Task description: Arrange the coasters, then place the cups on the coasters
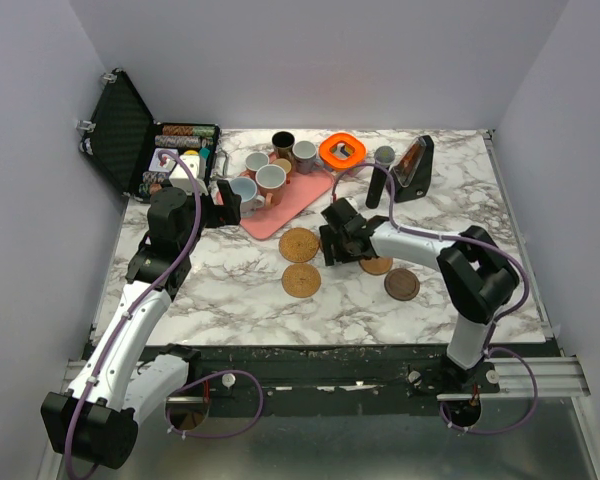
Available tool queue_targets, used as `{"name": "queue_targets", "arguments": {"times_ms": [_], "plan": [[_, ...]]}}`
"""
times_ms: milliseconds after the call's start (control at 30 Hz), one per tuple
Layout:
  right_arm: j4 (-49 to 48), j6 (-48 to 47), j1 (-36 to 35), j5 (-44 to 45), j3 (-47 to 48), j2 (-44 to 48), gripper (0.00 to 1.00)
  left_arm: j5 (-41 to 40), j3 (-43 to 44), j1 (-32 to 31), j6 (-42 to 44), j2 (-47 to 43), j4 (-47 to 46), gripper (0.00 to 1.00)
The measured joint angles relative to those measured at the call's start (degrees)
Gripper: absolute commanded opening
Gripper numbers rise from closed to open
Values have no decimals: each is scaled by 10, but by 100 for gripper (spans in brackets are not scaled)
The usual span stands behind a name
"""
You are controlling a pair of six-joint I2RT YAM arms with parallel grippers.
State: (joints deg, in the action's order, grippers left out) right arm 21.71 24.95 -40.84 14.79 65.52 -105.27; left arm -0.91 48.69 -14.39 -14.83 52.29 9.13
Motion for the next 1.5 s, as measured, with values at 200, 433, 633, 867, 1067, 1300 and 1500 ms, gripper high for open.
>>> {"name": "queue_targets", "arguments": {"times_ms": [200, 433, 633, 867, 1067, 1300, 1500], "plan": [[53, -6, 1, 1, -26, 70, 89, 0, 0, 0, 0, 3, 0, 99], [90, 1, 39, 0, -93, 200, 88, 0, 0, 0, 0, 4, 0, 99], [115, 15, 95, -13, -186, 218, 75, 0, 0, 0, -1, 4, 0, 99], [120, 18, 99, -42, -202, 222, 67, 0, 0, 0, -1, 4, 0, 99], [108, 16, 99, -73, -207, 226, 62, 0, 0, 0, -1, 4, 0, 99], [101, 16, 94, -80, -213, 228, 60, 0, 0, 0, -1, 4, 0, 99], [95, 27, 68, -84, -219, 235, 60, 0, 0, 0, -2, 4, 0, 99]]}}
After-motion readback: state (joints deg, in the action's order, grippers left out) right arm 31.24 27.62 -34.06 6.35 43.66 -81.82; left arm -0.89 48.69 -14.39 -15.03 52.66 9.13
